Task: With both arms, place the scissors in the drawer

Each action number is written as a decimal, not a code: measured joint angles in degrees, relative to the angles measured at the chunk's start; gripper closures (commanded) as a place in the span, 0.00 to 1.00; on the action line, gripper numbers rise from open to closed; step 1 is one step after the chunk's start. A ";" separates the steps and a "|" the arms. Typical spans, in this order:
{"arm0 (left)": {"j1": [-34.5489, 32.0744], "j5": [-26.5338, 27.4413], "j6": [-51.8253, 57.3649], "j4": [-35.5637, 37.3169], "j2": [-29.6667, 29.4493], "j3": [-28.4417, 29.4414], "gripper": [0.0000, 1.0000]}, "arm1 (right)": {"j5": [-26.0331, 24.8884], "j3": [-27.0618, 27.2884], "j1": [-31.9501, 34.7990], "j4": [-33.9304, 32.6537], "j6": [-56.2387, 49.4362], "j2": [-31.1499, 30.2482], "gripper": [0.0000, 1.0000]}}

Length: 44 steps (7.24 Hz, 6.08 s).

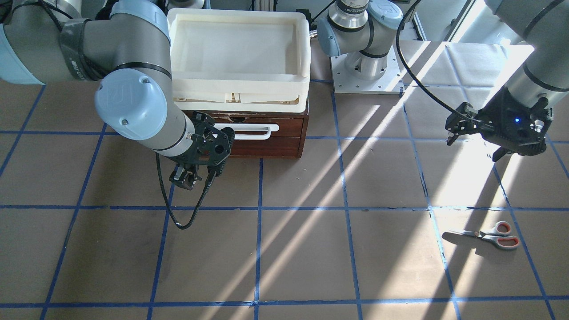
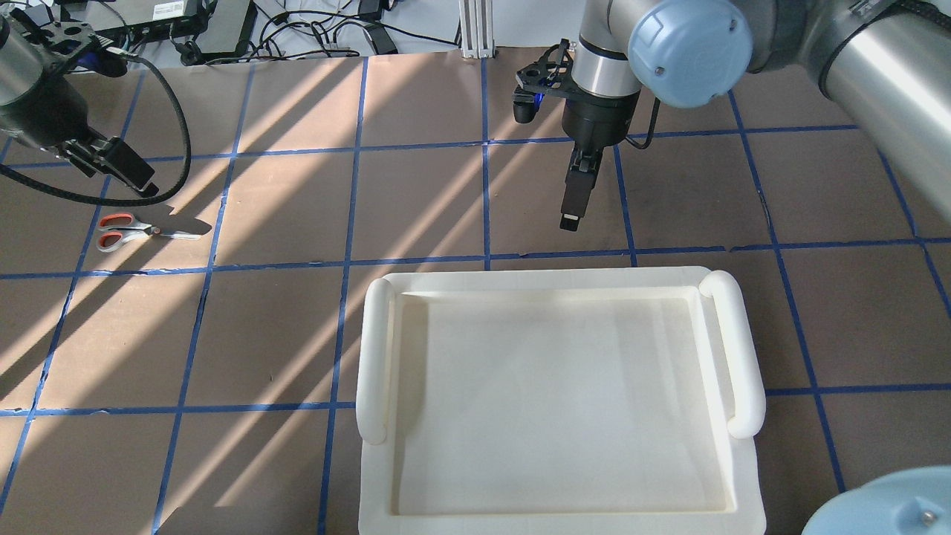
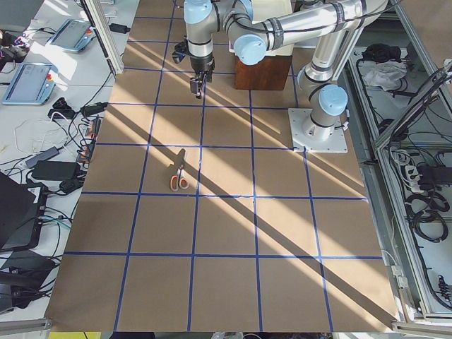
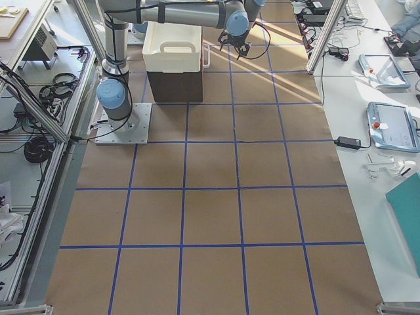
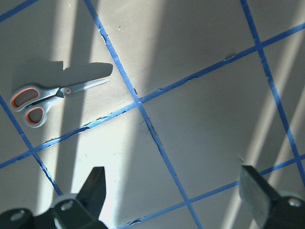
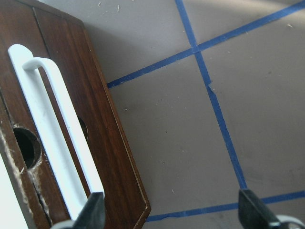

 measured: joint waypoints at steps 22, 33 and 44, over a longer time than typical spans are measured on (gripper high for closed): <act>13.16 -4.76 71.77 28.87 -31.10 0.85 0.06 | -1.57 3.85 6.94 -1.72 -12.17 4.62 0.45; 11.28 -6.08 71.71 27.34 -27.27 1.83 1.00 | -1.83 -6.17 5.85 -3.46 -11.17 11.49 0.42; 2.40 -6.56 67.27 10.49 -12.97 3.50 1.00 | -1.77 -13.48 4.43 -4.24 -11.05 15.70 0.35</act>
